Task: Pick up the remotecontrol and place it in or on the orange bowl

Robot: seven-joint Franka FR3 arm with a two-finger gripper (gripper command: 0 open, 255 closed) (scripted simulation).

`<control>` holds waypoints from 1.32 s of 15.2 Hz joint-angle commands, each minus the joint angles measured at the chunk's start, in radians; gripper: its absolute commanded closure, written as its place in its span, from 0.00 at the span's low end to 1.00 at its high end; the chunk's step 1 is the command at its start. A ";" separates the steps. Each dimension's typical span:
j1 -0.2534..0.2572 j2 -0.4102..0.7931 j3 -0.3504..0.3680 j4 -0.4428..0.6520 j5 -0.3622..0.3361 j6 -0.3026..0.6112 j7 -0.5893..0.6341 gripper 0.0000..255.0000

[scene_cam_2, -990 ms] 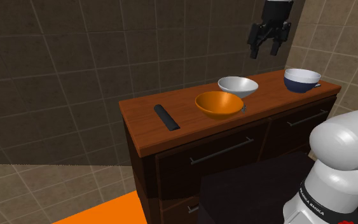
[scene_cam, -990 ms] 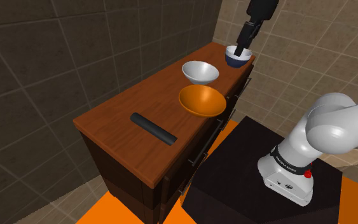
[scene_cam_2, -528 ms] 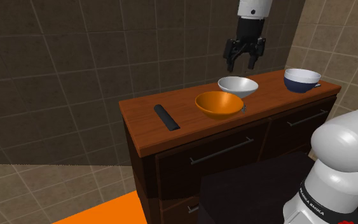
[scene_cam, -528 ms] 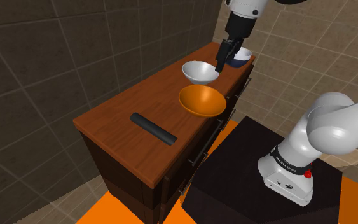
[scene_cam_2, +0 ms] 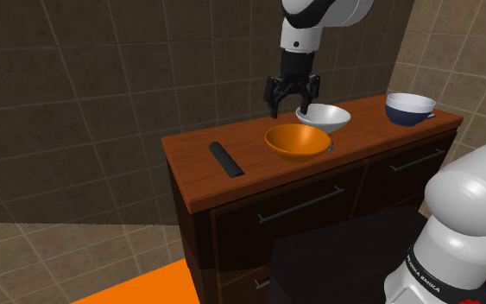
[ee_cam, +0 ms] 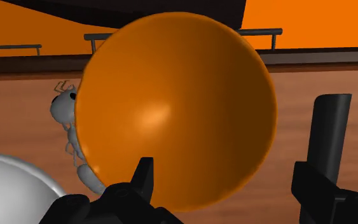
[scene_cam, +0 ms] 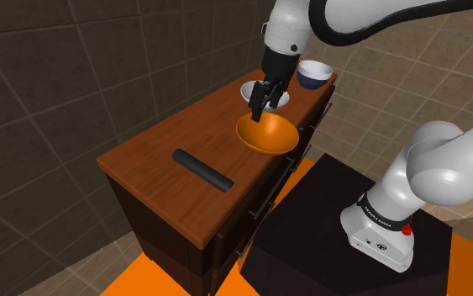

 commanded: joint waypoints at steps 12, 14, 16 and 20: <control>0.052 0.401 0.204 0.163 -0.023 0.234 0.290 0.00; 0.059 0.444 0.216 0.187 -0.040 0.250 0.320 0.00; 0.060 0.460 0.218 0.175 -0.047 0.277 0.326 0.00; 0.063 0.495 0.222 0.154 -0.064 0.331 0.339 0.00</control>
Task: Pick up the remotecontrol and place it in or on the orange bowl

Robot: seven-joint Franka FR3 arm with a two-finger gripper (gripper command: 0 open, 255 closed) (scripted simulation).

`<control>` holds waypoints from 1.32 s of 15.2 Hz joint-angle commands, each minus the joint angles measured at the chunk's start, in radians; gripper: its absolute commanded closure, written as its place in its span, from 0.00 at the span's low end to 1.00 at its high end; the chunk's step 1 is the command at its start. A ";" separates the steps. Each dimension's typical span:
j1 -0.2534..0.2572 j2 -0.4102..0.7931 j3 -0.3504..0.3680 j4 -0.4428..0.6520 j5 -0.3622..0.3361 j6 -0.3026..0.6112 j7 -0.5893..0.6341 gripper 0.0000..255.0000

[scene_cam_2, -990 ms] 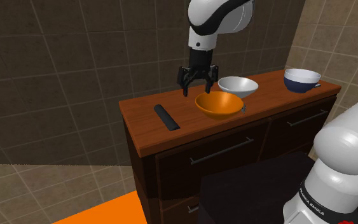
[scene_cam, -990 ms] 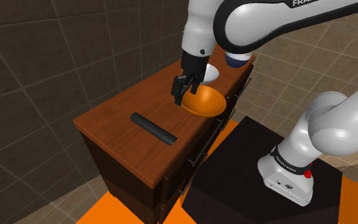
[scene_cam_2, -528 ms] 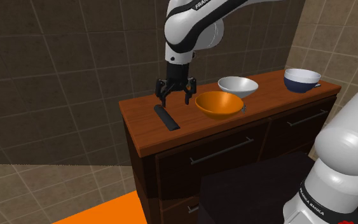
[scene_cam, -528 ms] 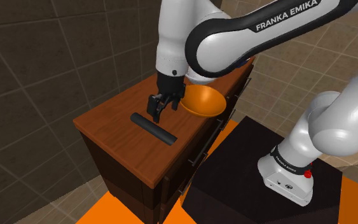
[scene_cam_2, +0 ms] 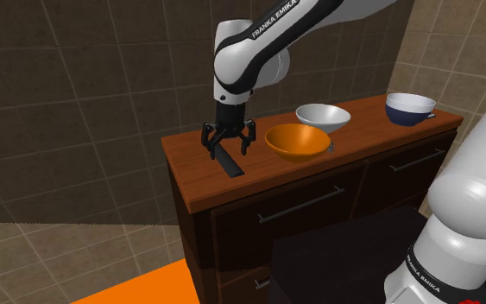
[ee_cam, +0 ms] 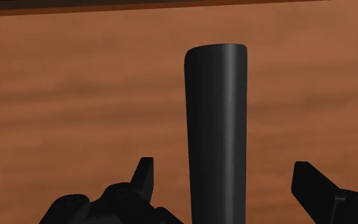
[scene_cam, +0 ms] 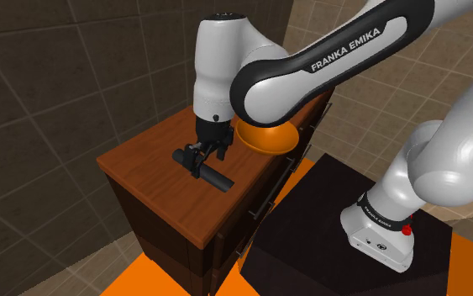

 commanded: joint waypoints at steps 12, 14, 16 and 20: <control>0.003 0.021 0.002 -0.015 -0.010 0.035 0.009 1.00; 0.004 0.021 0.003 -0.016 -0.011 0.037 0.011 1.00; 0.003 0.021 0.003 -0.017 -0.010 0.037 0.010 1.00; 0.003 0.012 0.002 -0.010 -0.006 0.022 0.006 1.00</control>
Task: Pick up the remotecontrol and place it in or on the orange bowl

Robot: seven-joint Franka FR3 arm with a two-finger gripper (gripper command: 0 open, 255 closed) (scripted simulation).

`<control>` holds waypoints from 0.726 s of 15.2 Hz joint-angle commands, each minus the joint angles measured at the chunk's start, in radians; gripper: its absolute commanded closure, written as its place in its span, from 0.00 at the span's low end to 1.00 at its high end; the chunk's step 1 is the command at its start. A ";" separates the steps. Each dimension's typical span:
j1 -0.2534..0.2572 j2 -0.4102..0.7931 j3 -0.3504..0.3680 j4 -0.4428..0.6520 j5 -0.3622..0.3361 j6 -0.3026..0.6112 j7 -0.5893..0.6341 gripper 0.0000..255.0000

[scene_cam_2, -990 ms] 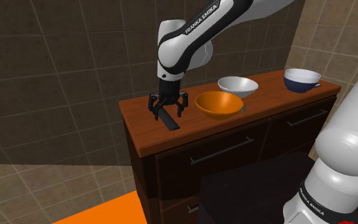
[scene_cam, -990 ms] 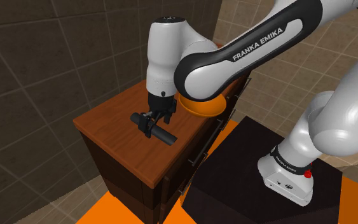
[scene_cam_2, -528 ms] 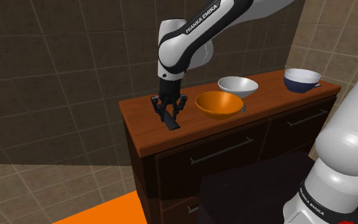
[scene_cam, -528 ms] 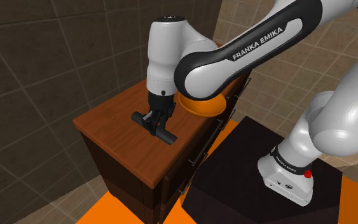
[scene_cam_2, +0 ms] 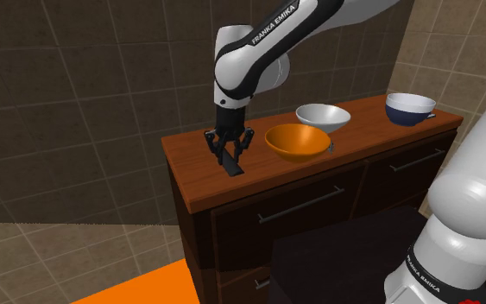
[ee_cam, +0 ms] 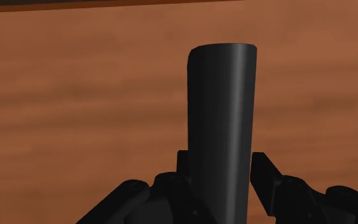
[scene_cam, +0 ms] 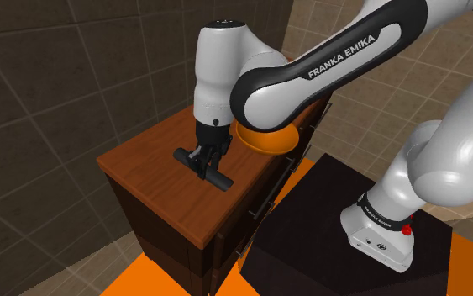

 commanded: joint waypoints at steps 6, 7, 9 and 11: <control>-0.001 -0.052 -0.002 0.040 0.025 -0.089 -0.014 1.00; -0.001 -0.059 -0.002 0.047 0.028 -0.103 -0.015 1.00; -0.002 -0.073 -0.004 0.061 0.034 -0.130 -0.018 1.00; -0.003 -0.086 -0.006 0.076 0.039 -0.158 -0.021 1.00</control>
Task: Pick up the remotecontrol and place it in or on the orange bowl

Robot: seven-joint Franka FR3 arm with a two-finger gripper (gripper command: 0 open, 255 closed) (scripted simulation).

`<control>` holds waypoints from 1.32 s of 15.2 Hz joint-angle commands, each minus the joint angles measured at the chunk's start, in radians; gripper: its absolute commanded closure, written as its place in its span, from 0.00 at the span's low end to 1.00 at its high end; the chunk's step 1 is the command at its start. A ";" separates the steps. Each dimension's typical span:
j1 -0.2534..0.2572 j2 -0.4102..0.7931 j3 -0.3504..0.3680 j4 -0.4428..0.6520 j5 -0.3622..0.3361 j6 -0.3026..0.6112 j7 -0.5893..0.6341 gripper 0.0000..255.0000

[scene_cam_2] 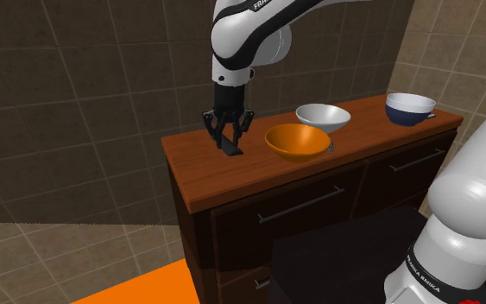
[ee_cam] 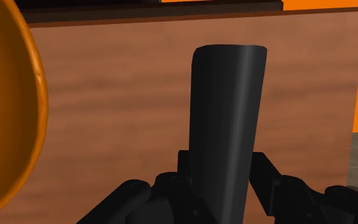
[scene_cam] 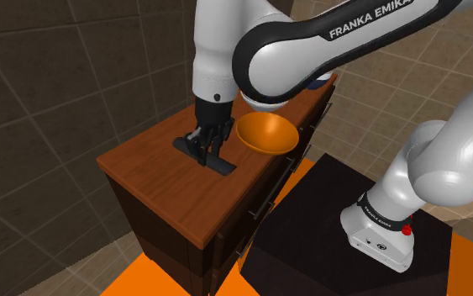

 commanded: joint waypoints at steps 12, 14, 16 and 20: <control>-0.004 -0.064 -0.013 0.115 0.019 -0.175 -0.008 1.00; -0.005 -0.070 -0.015 0.136 0.020 -0.202 -0.008 1.00; -0.006 -0.075 -0.017 0.158 0.021 -0.228 -0.007 1.00; -0.021 -0.178 -0.063 0.066 0.060 -0.241 -0.087 1.00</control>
